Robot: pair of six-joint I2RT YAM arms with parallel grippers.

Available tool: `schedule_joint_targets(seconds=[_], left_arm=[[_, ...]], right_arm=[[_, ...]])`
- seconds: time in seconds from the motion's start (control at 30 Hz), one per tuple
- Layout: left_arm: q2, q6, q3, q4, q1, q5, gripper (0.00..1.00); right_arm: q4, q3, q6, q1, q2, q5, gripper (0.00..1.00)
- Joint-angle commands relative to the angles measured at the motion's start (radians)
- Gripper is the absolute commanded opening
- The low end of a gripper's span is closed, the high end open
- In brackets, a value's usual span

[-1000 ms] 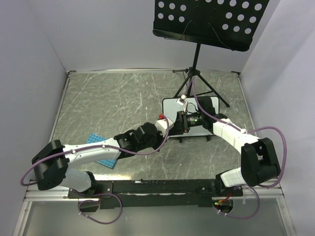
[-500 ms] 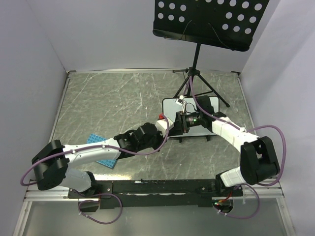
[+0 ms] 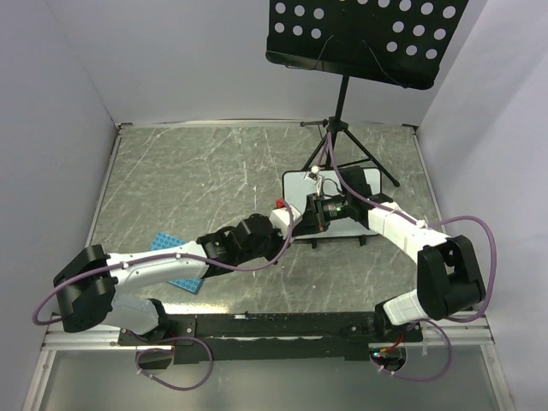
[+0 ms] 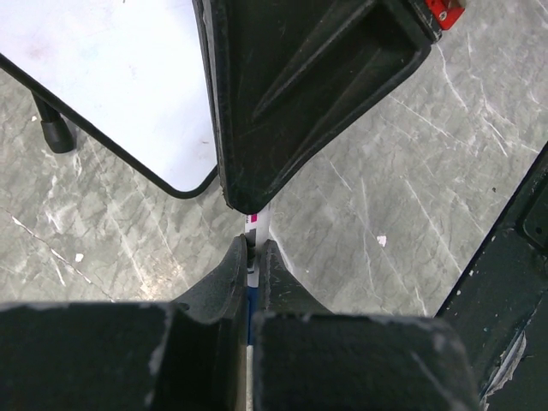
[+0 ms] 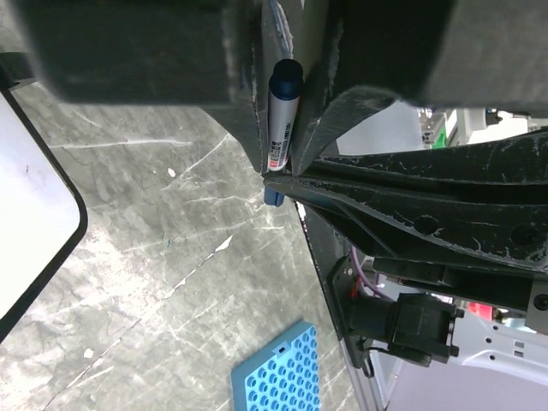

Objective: Write a sentence on the whiteboard
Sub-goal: Pass from the left arm to the right

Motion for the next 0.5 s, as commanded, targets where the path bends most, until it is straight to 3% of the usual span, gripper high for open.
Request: schedule_joint_targets(seconds=[0.0,0.13,0.23,0.27,0.33,0.47], left_arm=[[-0.038,-0.001,0.035,0.050,-0.003,-0.029,0.01],[-0.064,-0.015,0.017,0.067,-0.003,-0.043,0.04],[-0.108,-0.056,-0.012,0.088,-0.003,-0.052,0.33],[-0.124,-0.065,-0.020,0.094,-0.003,-0.049,0.47],[-0.183,-0.091,-0.047,0.097,-0.003,-0.035,0.60],[-0.331,-0.142,-0.141,0.143,-0.003,-0.043,0.99]], right_arm=[[-0.023,0.057,-0.016,0.014,0.011,-0.052,0.13],[-0.026,0.058,-0.027,0.014,0.004,-0.046,0.05],[-0.023,0.057,-0.030,0.008,-0.012,-0.036,0.03],[-0.020,0.055,-0.030,0.004,-0.024,-0.035,0.03],[-0.020,0.055,-0.037,-0.010,-0.036,-0.037,0.02],[-0.084,0.087,-0.131,-0.052,-0.061,-0.081,0.00]])
